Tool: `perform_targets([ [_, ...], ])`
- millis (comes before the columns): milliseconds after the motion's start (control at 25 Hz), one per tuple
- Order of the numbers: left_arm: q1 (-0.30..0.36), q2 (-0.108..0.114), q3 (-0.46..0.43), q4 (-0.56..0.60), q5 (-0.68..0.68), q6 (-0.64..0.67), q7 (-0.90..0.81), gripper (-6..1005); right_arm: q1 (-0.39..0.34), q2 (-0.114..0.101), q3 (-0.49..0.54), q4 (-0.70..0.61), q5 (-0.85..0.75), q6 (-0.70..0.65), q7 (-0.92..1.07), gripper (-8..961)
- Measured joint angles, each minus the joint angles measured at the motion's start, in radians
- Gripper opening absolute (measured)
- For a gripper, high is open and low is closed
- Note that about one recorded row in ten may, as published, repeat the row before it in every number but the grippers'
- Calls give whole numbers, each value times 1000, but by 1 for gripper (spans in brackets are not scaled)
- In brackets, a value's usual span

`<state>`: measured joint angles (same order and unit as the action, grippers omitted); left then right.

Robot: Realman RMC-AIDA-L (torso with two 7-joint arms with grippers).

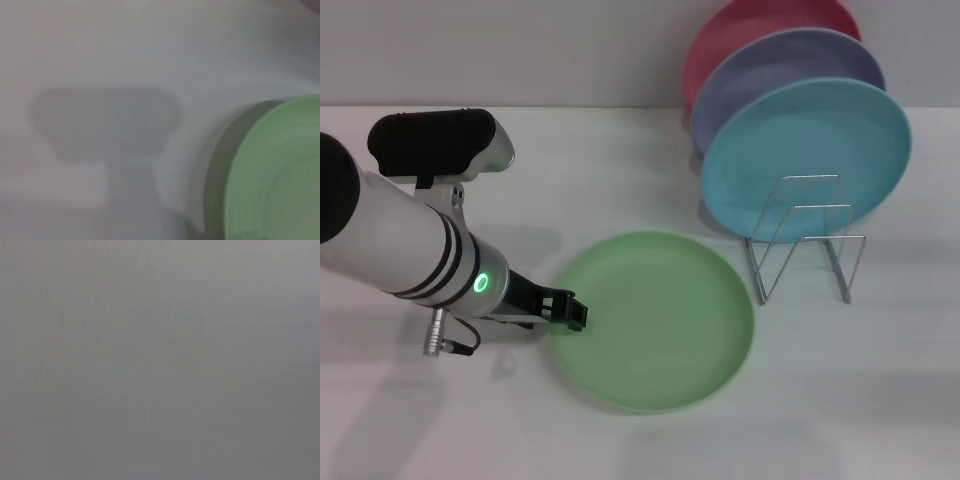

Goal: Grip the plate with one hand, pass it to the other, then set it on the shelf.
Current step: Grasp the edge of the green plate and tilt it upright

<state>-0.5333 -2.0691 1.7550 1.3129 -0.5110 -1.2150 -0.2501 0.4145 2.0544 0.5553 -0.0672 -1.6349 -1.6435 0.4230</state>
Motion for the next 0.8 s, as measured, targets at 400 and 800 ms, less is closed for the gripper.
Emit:
perform_targets([
  [400,-1,6,-61,101,52,-91,13,570,5,0,0,-3,0,6,0,580],
  [800,-2,4,-71,115,63,-107,26,483,7,0,6,-3,0,7,0,580],
])
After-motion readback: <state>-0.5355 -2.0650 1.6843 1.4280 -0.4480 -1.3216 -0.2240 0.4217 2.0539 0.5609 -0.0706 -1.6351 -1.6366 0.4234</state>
